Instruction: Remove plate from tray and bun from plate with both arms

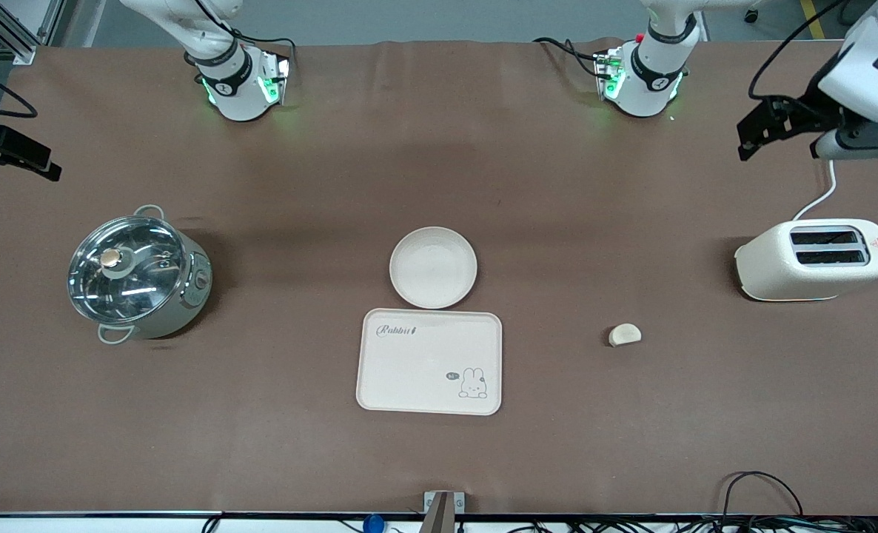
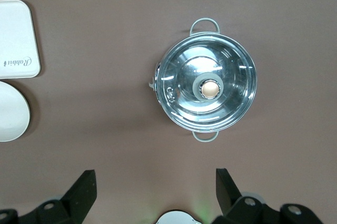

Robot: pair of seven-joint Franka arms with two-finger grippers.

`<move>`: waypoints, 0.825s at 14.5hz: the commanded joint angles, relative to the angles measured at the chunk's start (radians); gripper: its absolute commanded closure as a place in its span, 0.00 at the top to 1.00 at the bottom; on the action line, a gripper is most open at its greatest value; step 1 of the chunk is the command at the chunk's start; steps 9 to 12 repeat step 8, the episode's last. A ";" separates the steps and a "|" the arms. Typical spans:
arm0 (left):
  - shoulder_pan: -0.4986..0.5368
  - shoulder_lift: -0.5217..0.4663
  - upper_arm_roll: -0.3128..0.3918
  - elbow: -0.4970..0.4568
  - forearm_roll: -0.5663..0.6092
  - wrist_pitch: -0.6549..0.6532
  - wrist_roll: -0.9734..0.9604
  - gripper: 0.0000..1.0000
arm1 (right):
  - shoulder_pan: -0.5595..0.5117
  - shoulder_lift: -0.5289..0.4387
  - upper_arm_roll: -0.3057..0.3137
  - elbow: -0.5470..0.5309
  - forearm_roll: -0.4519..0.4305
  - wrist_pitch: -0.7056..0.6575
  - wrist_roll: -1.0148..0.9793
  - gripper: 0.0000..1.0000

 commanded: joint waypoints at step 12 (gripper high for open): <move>-0.010 -0.027 0.054 -0.005 -0.013 -0.025 0.099 1.00 | -0.009 -0.014 0.010 -0.007 0.000 0.000 -0.002 1.00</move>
